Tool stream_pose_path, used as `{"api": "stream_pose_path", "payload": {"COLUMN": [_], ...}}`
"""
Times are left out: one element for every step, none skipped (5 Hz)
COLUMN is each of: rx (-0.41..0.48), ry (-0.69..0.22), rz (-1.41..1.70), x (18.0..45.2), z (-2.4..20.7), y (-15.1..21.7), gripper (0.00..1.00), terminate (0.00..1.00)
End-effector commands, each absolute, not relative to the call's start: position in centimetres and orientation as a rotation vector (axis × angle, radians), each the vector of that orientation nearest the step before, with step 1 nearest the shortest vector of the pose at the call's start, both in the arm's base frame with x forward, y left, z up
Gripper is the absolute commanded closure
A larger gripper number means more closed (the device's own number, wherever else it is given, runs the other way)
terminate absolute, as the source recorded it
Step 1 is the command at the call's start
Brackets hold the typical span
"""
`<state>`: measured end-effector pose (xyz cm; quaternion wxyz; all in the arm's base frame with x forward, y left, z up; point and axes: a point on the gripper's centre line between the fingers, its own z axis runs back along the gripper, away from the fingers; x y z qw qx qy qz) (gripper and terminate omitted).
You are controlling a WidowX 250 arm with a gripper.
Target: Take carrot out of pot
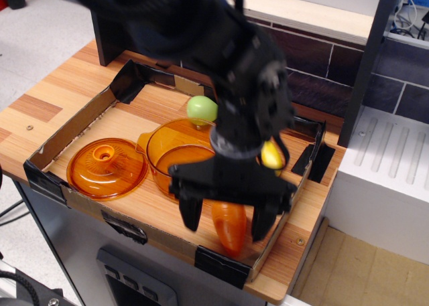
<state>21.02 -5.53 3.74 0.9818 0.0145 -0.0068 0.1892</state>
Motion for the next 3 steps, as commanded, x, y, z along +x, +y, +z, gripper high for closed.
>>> {"api": "stream_pose_path", "payload": {"rx": [-0.022,0.022,0.022], "ry": [-0.069,-0.128,-0.128], "rz": [0.449,0.477,0.477], "x": [21.8,22.2,22.2], "z": [10.7,13.0,13.0], "y": [-3.9,-2.8,-2.8], "gripper": [0.00,0.00,0.00], "terminate": [0.00,0.00,1.00]}}
